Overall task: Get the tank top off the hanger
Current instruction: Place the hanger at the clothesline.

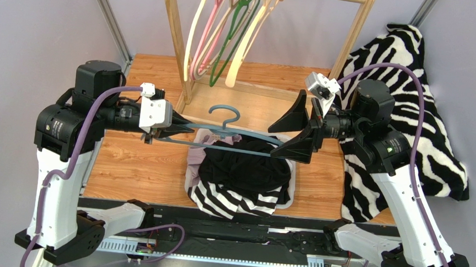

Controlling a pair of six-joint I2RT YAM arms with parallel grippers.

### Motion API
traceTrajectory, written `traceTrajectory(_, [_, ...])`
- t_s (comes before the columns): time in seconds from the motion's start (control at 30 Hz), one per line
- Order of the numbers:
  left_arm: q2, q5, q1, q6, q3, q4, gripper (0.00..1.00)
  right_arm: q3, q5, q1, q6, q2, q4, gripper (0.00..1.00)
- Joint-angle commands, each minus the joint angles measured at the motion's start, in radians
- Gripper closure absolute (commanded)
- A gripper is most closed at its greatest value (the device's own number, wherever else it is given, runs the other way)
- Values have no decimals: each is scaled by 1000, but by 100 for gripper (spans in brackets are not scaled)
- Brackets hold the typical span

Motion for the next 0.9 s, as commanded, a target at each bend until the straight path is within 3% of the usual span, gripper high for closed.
traceTrajectory(0.0, [0,4,6,29,44,-158,100,22,3,-2,-1,5,2,28])
traceTrajectory(0.03, [0,-4,6,31,46,-161,100,29,12,0,-7,4,-9,32])
traceTrajectory(0.23, [-36,-34,6,43,28,-162,100,43,102,0,-109,-19,-153,38])
traceTrajectory(0.47, [36,8,6,39,109,-221,100,3,104,15,-102,-34,-147,45])
traceTrajectory(0.77, [81,22,5,37,133,-236,100,51,139,118,-124,22,-170,71])
traceTrajectory(0.87, [99,12,6,43,164,-256,100,60,165,154,-147,25,-205,86])
